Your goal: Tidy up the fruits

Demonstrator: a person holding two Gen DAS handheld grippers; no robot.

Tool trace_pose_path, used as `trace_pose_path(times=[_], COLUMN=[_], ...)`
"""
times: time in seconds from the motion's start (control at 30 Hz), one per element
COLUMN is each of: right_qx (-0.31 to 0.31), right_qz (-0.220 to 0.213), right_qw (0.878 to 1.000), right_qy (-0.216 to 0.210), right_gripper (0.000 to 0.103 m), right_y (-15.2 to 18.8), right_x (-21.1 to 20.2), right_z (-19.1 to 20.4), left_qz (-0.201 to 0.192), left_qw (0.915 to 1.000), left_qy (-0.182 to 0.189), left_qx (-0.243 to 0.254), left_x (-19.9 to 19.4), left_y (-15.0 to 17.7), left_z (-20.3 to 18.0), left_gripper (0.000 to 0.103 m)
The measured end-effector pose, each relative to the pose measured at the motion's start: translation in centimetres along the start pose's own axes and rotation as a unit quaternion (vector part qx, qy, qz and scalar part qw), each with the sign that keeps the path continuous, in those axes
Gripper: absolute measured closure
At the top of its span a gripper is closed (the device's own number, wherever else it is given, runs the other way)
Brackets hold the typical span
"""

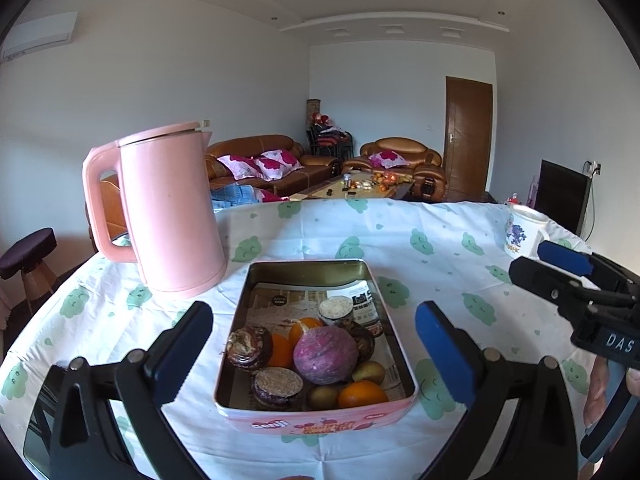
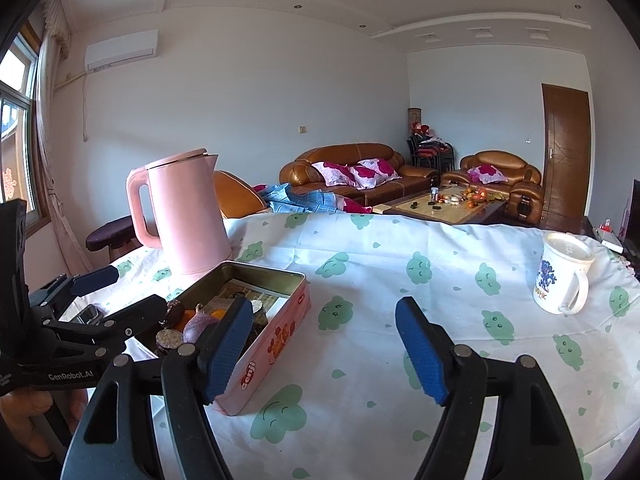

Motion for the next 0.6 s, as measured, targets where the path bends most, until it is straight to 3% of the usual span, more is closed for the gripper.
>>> trace_pose_path(times=[0.6], right_qx=[-0.001], right_qz=[0.005], right_qw=[1.000], right_qy=[0.006], right_gripper=[0.028], right_y=[0.44], right_x=[0.07], right_z=[-0.39], left_qz=[0.009], left_qw=[0.9999], left_qy=[-0.012], left_qx=[0.003], left_x=[0.27], left_y=[0.26], left_z=[0.29], left_gripper=[0.000])
Point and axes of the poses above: each gripper's, at about its wrist camera, not at the fingertips, and x roughly the way its jaws point, z to its left, y to its underside, the point moved 5 cm from there along x, roughly the way its jaws point, and after that the axes turned 2 degrees about z, right-handed, at the moved point
